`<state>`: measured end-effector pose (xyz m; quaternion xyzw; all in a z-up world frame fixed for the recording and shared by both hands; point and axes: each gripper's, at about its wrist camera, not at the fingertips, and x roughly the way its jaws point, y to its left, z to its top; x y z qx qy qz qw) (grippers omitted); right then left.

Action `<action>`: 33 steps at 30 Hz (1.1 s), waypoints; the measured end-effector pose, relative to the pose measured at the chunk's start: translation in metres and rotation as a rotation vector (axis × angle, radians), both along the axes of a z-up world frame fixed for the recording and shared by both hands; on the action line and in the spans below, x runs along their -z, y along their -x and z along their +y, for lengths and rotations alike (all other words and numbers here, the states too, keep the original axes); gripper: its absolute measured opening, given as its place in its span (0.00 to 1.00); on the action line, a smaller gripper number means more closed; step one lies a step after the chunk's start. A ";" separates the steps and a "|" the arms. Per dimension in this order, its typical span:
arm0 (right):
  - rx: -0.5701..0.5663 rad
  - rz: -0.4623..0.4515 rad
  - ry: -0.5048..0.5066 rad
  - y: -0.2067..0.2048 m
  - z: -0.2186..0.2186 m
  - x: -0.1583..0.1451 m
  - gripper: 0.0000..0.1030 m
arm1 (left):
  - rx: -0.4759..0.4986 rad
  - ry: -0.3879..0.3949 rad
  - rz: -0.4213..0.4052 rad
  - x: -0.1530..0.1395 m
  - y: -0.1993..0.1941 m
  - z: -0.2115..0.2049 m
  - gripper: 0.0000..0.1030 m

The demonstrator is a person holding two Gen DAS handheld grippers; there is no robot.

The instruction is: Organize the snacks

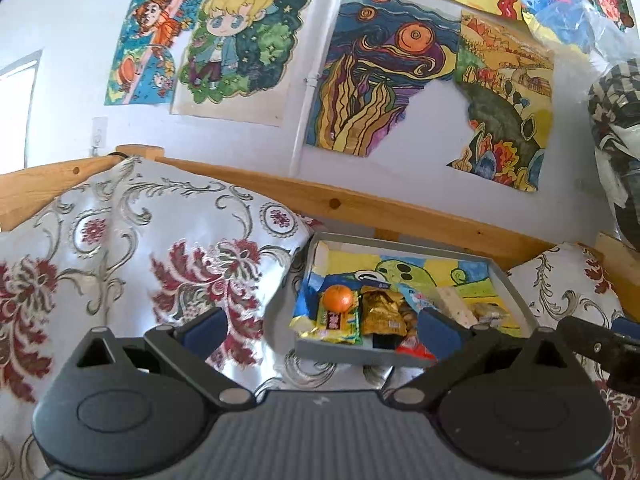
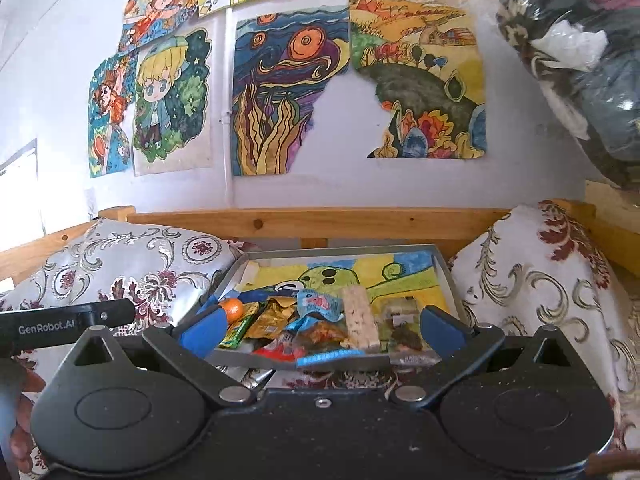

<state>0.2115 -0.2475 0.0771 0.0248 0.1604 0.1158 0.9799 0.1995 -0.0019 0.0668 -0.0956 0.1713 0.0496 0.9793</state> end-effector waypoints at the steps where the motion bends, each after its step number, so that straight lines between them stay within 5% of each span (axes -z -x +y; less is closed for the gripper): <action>1: 0.002 0.000 -0.002 0.005 0.001 0.001 0.99 | 0.000 -0.003 0.000 0.001 0.004 0.000 0.99; 33: 0.033 0.015 -0.018 0.106 0.018 0.024 0.99 | -0.062 -0.003 0.023 0.013 0.110 0.024 1.00</action>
